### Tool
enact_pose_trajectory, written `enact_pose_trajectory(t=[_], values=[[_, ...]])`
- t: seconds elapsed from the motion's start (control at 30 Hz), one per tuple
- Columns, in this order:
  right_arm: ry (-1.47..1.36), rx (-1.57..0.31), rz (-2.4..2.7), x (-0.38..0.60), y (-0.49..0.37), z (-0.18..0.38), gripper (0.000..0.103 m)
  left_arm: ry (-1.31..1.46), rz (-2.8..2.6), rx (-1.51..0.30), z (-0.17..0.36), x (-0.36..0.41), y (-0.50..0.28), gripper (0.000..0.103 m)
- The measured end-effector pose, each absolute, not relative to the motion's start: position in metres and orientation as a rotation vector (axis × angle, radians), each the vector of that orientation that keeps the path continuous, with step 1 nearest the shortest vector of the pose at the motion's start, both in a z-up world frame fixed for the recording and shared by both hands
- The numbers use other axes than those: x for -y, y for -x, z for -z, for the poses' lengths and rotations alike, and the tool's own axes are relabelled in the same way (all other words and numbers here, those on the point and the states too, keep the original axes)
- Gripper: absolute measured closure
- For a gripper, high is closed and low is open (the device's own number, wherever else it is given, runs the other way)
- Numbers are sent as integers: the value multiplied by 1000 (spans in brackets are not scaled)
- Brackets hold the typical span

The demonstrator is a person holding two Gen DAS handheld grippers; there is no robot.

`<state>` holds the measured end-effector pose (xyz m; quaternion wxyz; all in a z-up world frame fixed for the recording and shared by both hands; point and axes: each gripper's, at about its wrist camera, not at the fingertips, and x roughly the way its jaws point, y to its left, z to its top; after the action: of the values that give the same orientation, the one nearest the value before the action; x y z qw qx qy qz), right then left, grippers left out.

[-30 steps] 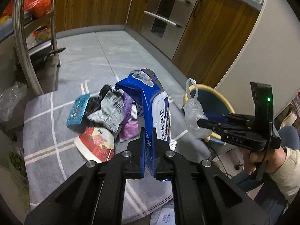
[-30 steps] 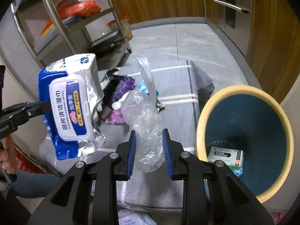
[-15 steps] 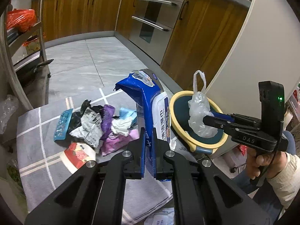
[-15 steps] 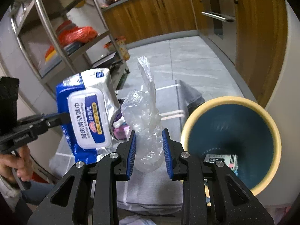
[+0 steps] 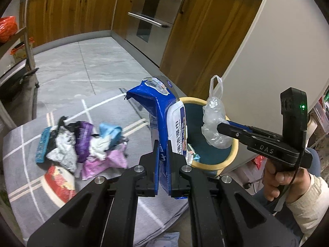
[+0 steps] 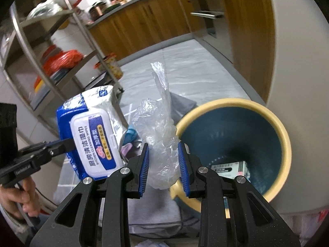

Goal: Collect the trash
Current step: 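Lift the wipes pack with the left tool while the right tool carries the bag toward the bin, then lower wipes pack and bag into the teal bin and open both tools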

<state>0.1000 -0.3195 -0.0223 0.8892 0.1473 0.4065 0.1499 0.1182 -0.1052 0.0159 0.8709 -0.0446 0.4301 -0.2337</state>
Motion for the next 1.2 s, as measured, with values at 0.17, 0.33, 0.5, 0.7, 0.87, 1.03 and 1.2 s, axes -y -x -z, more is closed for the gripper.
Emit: enact_pose_trajectory(t=[0.17,0.33,0.5,0.7,0.87,1.03,1.2], values=[[-416,-864,-251,349,-102,35,74,132,521,-929,-7,128,-132,98],[-498,-874,-214,373,-101,45,74,153,539,-958,4,153,-144,98],[-536,-898,-176,386,-100,58,74,172,538,-984,18,174,-156,98],[-550,-936,-141,392,-103,70,74,196,508,-1028,40,193,-169,98],[-519,-966,-126,390,-105,75,73,174,501,-1056,53,208,-176,98],[-498,-1001,-102,389,-108,82,73,119,498,-1053,57,222,-178,96],[-499,-1022,-83,392,-109,87,71,113,500,-1053,55,227,-176,75]])
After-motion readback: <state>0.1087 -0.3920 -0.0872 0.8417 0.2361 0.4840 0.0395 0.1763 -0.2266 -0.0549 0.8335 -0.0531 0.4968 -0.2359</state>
